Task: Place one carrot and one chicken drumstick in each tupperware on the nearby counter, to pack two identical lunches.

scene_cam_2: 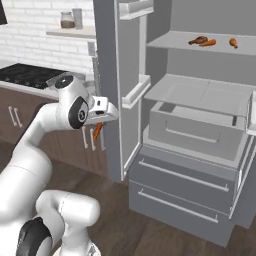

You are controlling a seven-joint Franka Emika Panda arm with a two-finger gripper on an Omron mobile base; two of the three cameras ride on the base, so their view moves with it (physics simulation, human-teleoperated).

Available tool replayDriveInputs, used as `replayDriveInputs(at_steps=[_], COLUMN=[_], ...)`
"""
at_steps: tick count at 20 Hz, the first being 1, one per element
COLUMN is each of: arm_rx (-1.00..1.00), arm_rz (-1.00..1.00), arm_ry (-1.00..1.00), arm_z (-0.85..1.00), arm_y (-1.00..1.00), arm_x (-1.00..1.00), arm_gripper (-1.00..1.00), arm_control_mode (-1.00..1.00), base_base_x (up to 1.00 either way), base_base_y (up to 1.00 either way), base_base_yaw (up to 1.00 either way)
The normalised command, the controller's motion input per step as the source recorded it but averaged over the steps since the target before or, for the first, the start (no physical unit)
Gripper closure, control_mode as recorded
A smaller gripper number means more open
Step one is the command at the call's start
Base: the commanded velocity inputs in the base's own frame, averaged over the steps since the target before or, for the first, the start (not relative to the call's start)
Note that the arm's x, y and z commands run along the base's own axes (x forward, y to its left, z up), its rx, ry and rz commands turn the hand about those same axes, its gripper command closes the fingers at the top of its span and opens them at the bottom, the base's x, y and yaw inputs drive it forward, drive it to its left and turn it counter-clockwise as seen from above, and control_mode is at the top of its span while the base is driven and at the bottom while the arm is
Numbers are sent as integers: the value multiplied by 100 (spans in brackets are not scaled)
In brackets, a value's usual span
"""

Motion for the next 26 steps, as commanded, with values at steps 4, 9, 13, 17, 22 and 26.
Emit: replayDriveInputs(at_steps=[4,9,13,17,22,26], arm_rx=[0,0,0,0,0,0], arm_rz=[0,0,0,0,0,0], arm_ry=[0,0,0,0,0,0], arm_z=[0,0,0,0,0,0], arm_y=[0,0,0,0,0,0], arm_x=[0,0,0,0,0,0], arm_gripper=[100,100,100,100,100,100], arm_control_mode=[100,100,100,100,100,100], base_base_x=[-1,-40,-43,66,100,100], base_base_y=[100,65,-1,0,-66,38], base_base_yaw=[1,71,92,66,33,4])
